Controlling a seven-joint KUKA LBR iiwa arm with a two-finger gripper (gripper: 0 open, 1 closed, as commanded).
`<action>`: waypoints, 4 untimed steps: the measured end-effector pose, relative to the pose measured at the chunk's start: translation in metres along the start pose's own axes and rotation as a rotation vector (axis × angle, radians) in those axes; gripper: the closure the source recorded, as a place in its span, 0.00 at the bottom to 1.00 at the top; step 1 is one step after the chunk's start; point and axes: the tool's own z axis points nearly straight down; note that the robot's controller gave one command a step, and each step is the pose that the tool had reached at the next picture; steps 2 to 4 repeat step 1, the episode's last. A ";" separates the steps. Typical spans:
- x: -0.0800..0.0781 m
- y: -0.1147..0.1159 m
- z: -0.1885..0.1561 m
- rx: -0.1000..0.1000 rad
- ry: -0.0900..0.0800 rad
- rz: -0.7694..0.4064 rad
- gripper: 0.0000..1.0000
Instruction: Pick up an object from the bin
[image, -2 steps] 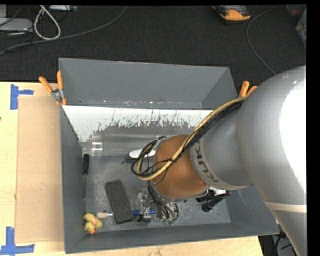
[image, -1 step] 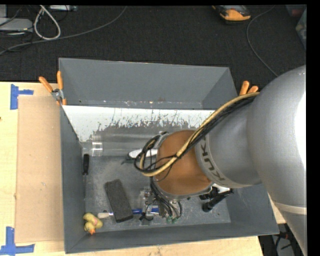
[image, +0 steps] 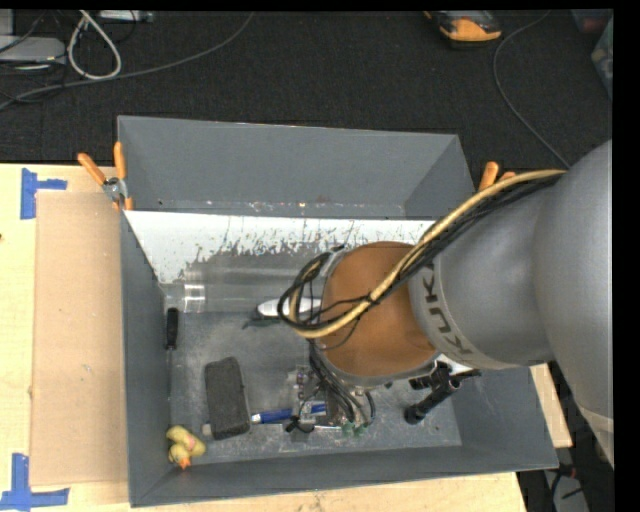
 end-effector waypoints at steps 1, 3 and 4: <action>0.000 0.000 -0.027 0.000 0.002 0.000 1.00; 0.000 0.000 -0.027 0.000 0.002 0.000 1.00; 0.000 0.000 -0.027 0.000 0.002 0.000 1.00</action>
Offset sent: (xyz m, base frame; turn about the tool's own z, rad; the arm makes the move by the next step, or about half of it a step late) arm -0.0003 -0.0001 0.0460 0.0003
